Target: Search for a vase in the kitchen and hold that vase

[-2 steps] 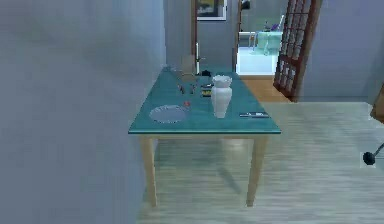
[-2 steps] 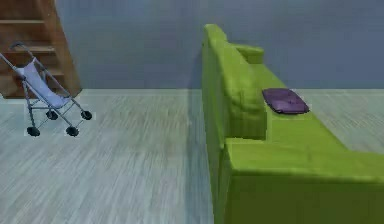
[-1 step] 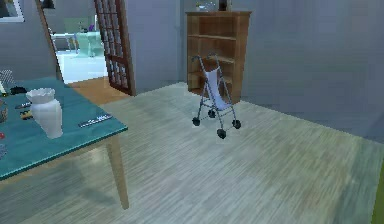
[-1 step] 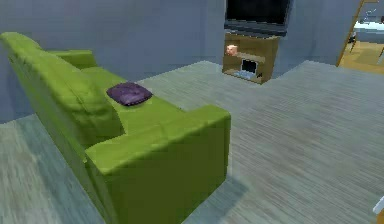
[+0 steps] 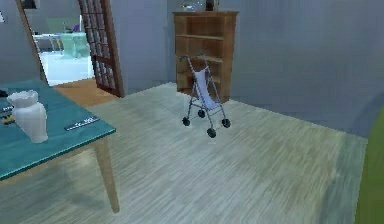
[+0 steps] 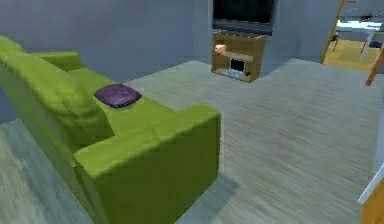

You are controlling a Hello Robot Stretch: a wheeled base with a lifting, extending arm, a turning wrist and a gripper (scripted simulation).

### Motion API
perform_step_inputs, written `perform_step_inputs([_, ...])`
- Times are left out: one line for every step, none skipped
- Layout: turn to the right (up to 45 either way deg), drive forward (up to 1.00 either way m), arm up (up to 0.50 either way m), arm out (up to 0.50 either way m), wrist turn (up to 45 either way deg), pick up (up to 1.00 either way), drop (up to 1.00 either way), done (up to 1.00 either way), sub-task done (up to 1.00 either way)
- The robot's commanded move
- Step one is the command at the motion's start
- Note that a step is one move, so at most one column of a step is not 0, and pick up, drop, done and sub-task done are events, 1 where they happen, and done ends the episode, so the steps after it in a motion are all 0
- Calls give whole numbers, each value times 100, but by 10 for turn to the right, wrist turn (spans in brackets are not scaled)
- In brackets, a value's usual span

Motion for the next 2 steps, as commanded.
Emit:
perform_step_inputs([0,20,0,0,0,0,0,0,0])
perform_step_inputs([30,0,0,0,0,0,0,0,0])
